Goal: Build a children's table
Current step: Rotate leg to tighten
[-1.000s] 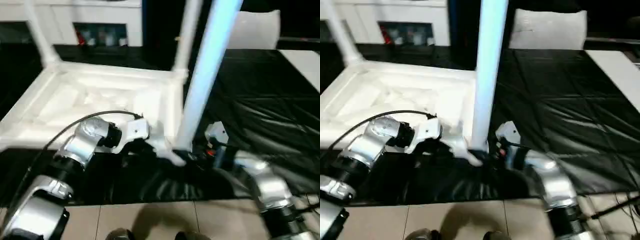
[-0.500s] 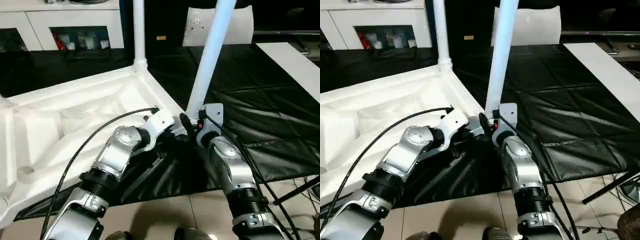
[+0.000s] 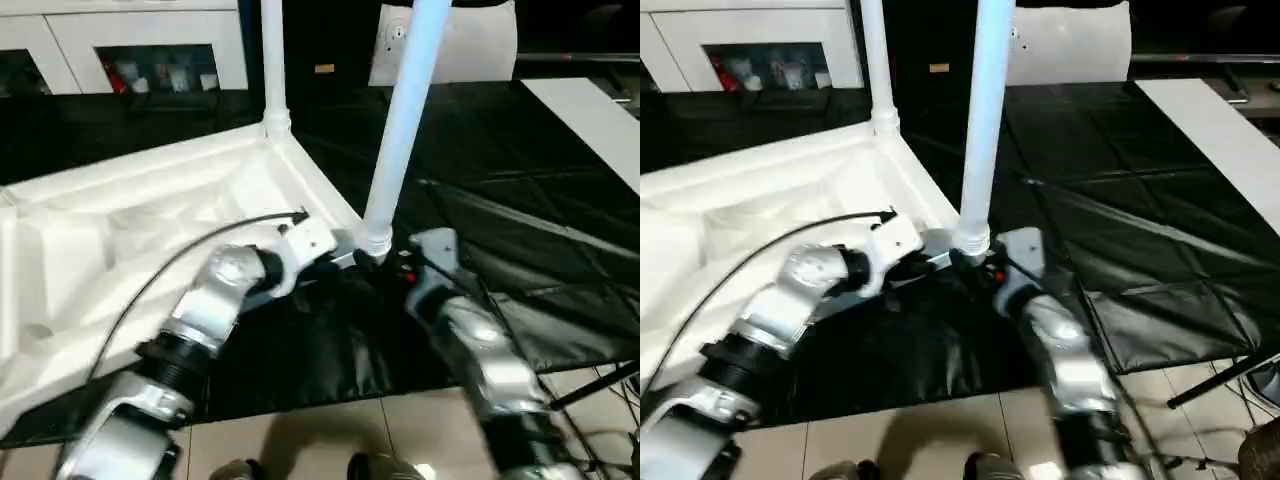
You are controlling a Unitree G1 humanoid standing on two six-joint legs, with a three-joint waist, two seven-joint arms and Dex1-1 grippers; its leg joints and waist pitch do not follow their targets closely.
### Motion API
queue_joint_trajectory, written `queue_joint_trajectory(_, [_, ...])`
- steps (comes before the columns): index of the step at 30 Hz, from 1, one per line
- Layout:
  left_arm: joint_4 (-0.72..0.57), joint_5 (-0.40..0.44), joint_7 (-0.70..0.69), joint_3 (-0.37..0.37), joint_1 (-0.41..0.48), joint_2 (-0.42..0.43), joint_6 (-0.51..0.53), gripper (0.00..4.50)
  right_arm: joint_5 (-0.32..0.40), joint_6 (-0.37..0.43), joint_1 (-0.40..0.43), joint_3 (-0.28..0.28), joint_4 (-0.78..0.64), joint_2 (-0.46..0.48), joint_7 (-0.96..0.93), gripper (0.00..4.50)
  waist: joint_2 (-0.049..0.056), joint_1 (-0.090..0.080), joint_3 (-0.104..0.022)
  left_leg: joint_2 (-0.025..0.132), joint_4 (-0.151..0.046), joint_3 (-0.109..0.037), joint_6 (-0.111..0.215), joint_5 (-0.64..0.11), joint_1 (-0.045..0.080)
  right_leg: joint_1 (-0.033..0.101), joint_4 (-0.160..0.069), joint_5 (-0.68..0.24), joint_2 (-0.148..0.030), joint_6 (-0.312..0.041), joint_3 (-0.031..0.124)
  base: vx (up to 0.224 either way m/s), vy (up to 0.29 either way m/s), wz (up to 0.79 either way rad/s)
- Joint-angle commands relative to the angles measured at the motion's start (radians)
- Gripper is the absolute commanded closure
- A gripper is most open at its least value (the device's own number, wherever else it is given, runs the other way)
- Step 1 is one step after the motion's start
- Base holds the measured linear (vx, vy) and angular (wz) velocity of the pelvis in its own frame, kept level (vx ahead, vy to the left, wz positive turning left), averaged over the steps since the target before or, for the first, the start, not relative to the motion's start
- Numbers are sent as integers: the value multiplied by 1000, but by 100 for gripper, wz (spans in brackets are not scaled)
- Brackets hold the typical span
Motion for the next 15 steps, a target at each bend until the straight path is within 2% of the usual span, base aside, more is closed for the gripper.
queue_joint_trajectory(1, [31, -4, -47, -25, 24, 11, -47, 450, 14, -14, 3, -8, -31, -22, 43, 1, -7, 7, -77, 65, -50, -30, 124, -87, 2, 55, -56, -143, -92, -222, 59, 0, 0, 0])
queue_joint_trajectory(3, [61, -6, -122, -53, 15, 38, -102, 450, 52, 32, -4, 6, -46, -129, 199, 1, -12, 10, -75, 63, -47, -27, 135, -100, 3, 58, -59, -149, -89, -227, 58, 0, 0, 0])
queue_joint_trajectory(6, [70, -9, -141, -58, 10, 42, -111, 450, 56, 21, -8, 11, -45, -153, 240, 1, -11, 15, -73, 67, -47, -25, 129, -111, 6, 55, -62, -187, -90, -225, 58, 0, 0, 0])
queue_joint_trajectory(7, [77, -14, -170, -65, 4, 48, -136, 450, 63, 16, -12, 17, -45, -173, 280, 1, -7, 16, -72, 67, -47, -26, 124, -115, 7, 54, -62, -199, -91, -224, 58, 0, 0, 0])
queue_joint_trajectory(8, [87, -31, -239, -81, -6, 64, -183, 450, 89, 19, -23, 32, -50, -211, 369, 1, -11, 22, -73, 65, -46, -26, 124, -127, 9, 56, -66, -226, -90, -216, 57, 0, 0, 0])
queue_joint_trajectory(10, [91, -48, -295, -92, -13, 75, -212, 450, 117, 35, -33, 44, -61, -237, 444, 1, -11, 27, -74, 69, -46, -26, 123, -122, 10, 56, -64, -220, -90, -216, 58, 0, 0, 0])
queue_joint_trajectory(12, [104, -51, -340, -107, -26, 86, -253, 450, 146, 60, -47, 56, -70, -257, 512, 1, -7, 37, -73, 74, -47, -24, 123, -114, 18, 48, -59, -191, -88, -227, 59, 0, 0, 0])
queue_joint_trajectory(13, [106, -51, -346, -109, -28, 87, -257, 450, 150, 62, -49, 57, -71, -259, 519, 18, -9, 37, -74, 72, -47, -24, 125, -111, 17, 51, -57, -183, -87, -230, 58, 0, 0, 0])
queue_joint_trajectory(15, [119, -49, -385, -123, -39, 95, -287, 450, 166, 71, -65, 70, -65, -271, 567, 39, -8, 50, -75, 75, -47, -24, 125, -98, 17, 52, -52, -162, -89, -235, 57, 0, 0, 0])
